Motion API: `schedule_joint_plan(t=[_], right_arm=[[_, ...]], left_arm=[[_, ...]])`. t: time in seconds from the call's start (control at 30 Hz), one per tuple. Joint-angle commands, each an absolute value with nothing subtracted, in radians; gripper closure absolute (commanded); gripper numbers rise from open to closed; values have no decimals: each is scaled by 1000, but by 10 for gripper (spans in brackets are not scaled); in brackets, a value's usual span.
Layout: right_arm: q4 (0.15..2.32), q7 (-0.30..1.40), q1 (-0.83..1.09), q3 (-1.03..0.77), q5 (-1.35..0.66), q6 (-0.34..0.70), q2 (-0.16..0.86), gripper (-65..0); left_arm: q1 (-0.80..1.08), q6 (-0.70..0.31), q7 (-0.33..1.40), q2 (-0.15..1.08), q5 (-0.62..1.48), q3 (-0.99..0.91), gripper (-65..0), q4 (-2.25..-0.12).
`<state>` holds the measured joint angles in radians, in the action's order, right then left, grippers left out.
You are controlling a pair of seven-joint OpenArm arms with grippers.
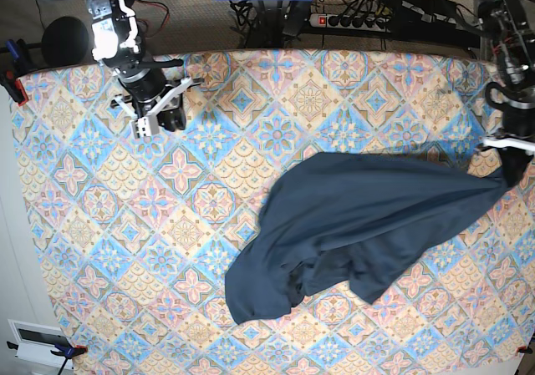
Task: Layout the t-shirt on the table in an organized manner, then fold the t-shirt properly
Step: 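Drag the held shirt edge with the left gripper away from the pile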
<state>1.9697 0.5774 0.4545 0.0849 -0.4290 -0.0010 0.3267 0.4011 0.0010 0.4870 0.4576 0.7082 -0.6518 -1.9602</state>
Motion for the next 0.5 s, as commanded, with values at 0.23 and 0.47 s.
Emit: schedule_joint_plan(t=[0.23, 0.47], right_arm=[[1988, 608, 380, 206, -432, -1, 337, -125], [1988, 608, 363, 295, -429, -1, 332, -127]], left_arm=[[395, -5, 460, 384, 727, -952, -1, -1913], [406, -5, 503, 367, 725, -1052, -2, -1833]])
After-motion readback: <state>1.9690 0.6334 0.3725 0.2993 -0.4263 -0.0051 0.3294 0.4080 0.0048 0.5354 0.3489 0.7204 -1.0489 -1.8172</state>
